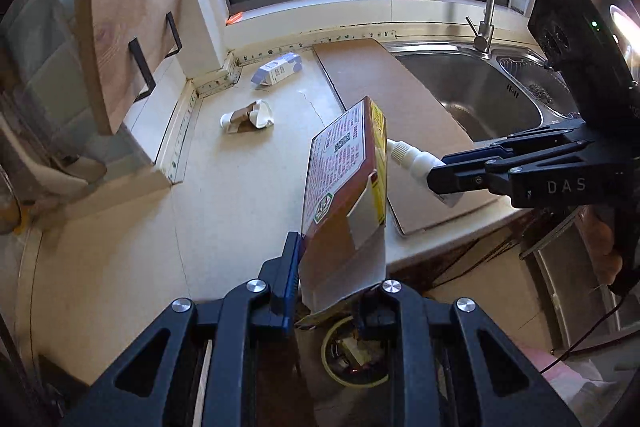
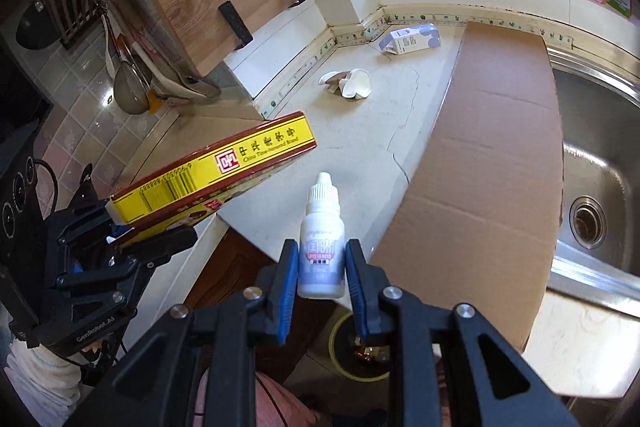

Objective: Collect trash
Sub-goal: 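Carry the medicine box and dropper bottle down to the floor bin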

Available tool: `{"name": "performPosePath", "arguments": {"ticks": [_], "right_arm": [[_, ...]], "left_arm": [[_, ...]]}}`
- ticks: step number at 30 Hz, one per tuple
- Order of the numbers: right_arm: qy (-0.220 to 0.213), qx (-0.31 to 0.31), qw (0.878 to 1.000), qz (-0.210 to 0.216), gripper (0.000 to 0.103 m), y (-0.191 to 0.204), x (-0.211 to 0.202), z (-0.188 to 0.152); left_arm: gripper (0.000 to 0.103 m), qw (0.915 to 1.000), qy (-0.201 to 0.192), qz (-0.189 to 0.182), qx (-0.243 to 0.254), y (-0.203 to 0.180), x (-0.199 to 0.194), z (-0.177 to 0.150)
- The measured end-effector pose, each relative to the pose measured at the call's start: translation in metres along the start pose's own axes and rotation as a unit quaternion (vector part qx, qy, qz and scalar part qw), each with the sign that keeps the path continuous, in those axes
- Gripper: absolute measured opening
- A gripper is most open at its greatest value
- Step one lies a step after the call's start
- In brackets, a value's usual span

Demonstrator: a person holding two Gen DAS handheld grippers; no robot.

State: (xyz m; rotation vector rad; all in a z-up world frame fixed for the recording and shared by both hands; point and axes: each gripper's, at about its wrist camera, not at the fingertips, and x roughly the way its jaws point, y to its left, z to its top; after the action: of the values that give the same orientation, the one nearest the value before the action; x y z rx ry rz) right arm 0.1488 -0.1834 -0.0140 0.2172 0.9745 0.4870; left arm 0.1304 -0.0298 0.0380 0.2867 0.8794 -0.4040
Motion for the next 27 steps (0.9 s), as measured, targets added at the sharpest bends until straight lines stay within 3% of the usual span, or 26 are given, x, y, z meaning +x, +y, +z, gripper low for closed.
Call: {"name": "performPosePath", "arguments": {"ticks": [5,11,16,22,27], "right_arm": [[0.005,-0.019,1.000,-0.016,0.024,0.024,0.000,-0.043],[0.025,-0.026,0.999,-0.028,0.024,0.038,0.019,-0.098],[0.065,-0.009,0.998,-0.021,0.024,0.033,0.052,-0.136],[0.119,-0.007,0.992,-0.043,0.024,0.021,0.102,-0.171],[0.147,0.014,0.988,-0.051,0.024,0.003,0.140,-0.187]], "left_arm": [[0.020,0.9990,0.010,-0.002,-0.044,-0.008,-0.014,-0.060],[0.020,0.9950,0.036,-0.003,-0.093,-0.014,-0.003,-0.123],[0.020,0.9887,0.075,-0.020,-0.128,-0.017,0.024,-0.169],[0.020,0.9742,0.137,-0.038,-0.176,-0.019,0.074,-0.214],[0.020,0.9697,0.174,-0.026,-0.170,-0.029,0.112,-0.232]]}}
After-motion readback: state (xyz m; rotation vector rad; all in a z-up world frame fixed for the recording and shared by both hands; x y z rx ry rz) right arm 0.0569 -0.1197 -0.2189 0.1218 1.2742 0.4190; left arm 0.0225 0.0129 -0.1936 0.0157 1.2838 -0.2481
